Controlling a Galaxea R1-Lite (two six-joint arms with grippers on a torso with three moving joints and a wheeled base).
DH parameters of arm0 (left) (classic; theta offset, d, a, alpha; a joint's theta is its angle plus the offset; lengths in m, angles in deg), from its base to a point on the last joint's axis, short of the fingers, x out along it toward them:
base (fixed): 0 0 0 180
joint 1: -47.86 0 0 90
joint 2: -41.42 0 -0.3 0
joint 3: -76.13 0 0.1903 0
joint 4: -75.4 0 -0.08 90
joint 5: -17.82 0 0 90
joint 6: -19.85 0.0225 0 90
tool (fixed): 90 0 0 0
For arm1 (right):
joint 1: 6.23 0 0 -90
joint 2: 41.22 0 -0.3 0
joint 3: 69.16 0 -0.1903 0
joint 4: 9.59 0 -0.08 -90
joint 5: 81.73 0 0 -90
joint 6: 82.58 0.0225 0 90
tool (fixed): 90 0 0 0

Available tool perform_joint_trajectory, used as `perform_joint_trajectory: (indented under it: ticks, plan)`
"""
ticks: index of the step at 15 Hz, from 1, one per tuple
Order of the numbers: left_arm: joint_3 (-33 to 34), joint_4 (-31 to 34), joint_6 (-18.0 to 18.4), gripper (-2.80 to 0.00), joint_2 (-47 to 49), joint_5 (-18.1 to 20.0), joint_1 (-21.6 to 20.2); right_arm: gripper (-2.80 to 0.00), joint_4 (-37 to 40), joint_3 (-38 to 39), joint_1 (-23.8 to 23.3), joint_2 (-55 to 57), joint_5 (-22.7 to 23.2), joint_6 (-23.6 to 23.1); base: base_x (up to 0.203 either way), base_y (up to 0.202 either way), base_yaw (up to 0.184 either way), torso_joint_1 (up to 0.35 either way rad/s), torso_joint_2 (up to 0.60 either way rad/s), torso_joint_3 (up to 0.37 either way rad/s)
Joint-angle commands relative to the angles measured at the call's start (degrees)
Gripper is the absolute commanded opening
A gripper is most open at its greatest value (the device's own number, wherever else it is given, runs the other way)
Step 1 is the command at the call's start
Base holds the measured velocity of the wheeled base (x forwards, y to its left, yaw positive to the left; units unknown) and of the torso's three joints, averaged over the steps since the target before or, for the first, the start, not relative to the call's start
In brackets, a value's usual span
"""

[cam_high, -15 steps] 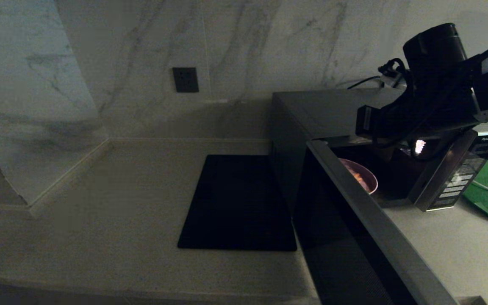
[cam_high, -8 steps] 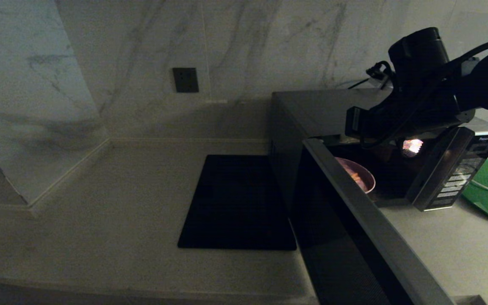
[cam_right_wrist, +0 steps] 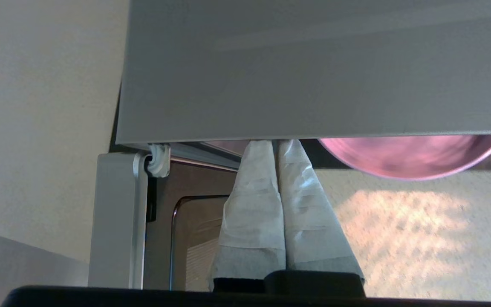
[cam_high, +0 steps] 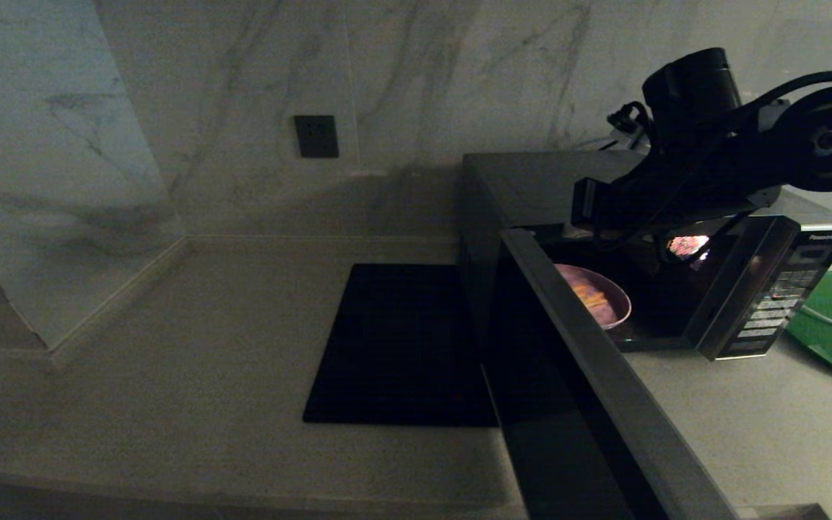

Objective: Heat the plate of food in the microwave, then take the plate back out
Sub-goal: Take the plate out of the microwave

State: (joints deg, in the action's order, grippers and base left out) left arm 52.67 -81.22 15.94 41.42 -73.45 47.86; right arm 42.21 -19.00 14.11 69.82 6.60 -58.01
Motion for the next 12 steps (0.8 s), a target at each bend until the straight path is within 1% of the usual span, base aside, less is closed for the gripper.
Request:
perform_joint_trajectory:
  ticks: [1,12]
  plan:
    - [0.01,-0.01,-0.04,-2.80,0.00,-0.05,0.00,-2.80,-0.42,-0.57,0.67,0.98,-0.01,0.08,0.000,0.000,0.000,0.000,0.00,0.000]
    - [0.01,-0.01,-0.04,-2.80,0.00,-0.05,0.00,-2.80,-1.36,-3.22,3.48,2.53,-0.18,0.12,0.000,0.000,0.000,0.000,0.00,0.000]
